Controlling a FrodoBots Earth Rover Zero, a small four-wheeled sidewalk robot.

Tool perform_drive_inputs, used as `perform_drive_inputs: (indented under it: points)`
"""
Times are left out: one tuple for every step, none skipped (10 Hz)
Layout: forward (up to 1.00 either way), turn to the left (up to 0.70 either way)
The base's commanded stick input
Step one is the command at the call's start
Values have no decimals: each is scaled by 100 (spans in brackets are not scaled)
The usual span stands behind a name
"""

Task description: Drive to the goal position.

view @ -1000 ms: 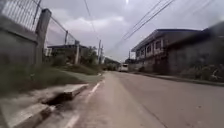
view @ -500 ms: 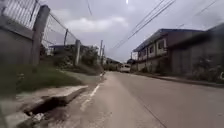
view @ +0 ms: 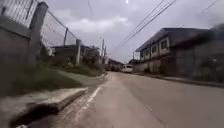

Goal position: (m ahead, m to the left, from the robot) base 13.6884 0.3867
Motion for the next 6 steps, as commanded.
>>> perform_drive_inputs:
  points:
    - [70, -20]
    - [70, -32]
    - [70, -33]
    - [70, -35]
    - [70, -35]
    - [70, -35]
